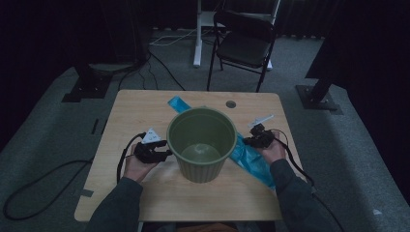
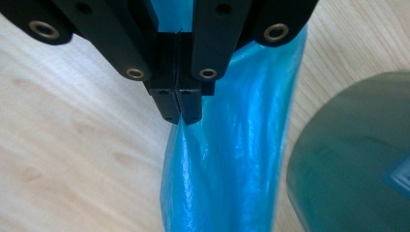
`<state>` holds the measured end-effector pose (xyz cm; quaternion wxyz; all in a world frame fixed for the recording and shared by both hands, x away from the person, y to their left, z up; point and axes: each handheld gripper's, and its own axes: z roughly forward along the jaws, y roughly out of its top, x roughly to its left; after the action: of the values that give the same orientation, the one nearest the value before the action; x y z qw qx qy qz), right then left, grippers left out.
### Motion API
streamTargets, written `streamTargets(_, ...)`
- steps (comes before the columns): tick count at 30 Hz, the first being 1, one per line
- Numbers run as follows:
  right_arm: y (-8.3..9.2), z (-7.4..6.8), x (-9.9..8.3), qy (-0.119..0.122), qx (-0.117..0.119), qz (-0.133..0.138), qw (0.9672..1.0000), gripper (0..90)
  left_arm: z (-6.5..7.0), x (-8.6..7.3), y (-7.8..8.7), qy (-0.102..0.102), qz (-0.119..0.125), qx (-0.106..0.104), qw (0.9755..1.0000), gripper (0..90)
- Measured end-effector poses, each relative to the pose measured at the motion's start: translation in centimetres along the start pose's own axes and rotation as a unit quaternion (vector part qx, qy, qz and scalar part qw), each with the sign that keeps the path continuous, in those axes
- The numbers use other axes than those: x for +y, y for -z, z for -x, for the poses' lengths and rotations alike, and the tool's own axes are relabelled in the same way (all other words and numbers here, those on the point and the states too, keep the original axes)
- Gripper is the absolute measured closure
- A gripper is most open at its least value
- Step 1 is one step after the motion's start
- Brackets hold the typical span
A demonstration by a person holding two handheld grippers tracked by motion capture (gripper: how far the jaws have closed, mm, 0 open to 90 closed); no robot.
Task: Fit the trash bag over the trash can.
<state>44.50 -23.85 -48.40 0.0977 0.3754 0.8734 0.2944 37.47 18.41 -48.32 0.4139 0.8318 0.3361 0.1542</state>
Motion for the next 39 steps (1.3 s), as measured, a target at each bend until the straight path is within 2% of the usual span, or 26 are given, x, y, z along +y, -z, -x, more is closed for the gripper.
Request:
streamTargets(5,1.7,0.1,1.2,0.002,0.001,0.024,0.9997,90.0,0.1,0.0,0.0,-0.002,0.0,0.001,1.0,49.2)
streamTargets(18,5.4,-0.1,4.4,0.022,-0.002,0.067,0.9975,90.0,0.1,0.1,-0.1,-0.003,0.0,-0.002,1.0,49.2)
streamTargets(31,8.3,-0.4,7.8,0.039,-0.005,0.098,0.9944,90.0,0.1,0.1,-0.1,-0.004,0.0,-0.003,1.0,49.2)
streamTargets(39,10.5,-0.5,10.5,0.05,-0.01,0.126,0.9908,90.0,0.1,0.1,-0.1,-0.003,0.0,-0.003,1.0,49.2)
